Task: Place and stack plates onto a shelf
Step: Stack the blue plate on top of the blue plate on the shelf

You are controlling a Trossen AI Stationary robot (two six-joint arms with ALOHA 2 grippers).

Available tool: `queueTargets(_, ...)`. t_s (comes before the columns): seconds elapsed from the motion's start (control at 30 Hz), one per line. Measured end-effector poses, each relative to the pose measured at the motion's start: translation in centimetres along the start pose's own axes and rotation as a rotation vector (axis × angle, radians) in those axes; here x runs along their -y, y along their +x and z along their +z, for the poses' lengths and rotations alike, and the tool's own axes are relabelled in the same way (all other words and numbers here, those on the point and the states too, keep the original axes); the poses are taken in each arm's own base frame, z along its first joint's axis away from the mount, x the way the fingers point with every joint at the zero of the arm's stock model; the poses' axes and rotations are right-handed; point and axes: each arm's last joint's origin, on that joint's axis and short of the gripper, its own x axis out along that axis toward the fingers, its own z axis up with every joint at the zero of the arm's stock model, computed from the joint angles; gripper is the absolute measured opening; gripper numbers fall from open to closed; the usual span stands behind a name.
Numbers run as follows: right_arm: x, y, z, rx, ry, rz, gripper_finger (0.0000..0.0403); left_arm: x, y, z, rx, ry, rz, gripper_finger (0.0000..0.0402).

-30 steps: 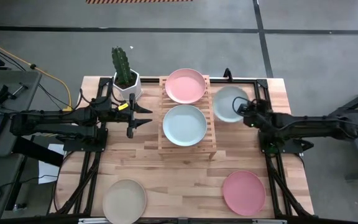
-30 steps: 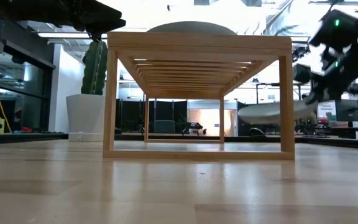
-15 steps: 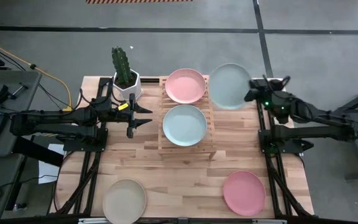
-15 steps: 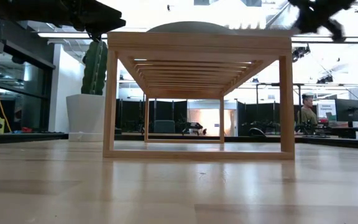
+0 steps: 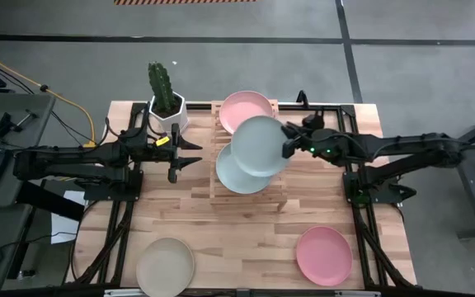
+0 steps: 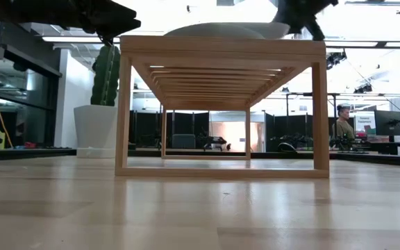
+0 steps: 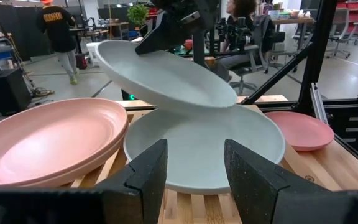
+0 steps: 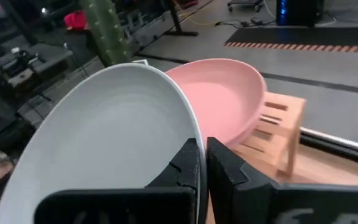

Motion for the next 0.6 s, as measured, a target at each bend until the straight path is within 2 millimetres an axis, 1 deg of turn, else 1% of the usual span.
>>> queueTargets(0.13,-1.5,0.6,0.4,-0.010,-0.029,0.014,0.0000,0.0,0.0,0.0,0.000,0.000,0.000,0.0149)
queueTargets(0.27,-2.3,1.4,-0.2,-0.046,-0.053,0.026,0.0000,0.0,0.0,0.0,0.000,0.000,0.000,0.0149)
queueTargets(0.43,-2.7,2.1,-0.9,-0.089,-0.054,0.041,0.0000,0.0,0.0,0.0,-0.001,0.001,0.000,0.0149)
queueTargets(0.6,-2.9,2.3,-1.2,-0.117,-0.034,0.066,0.0000,0.0,0.0,0.0,0.000,0.003,0.000,0.0149)
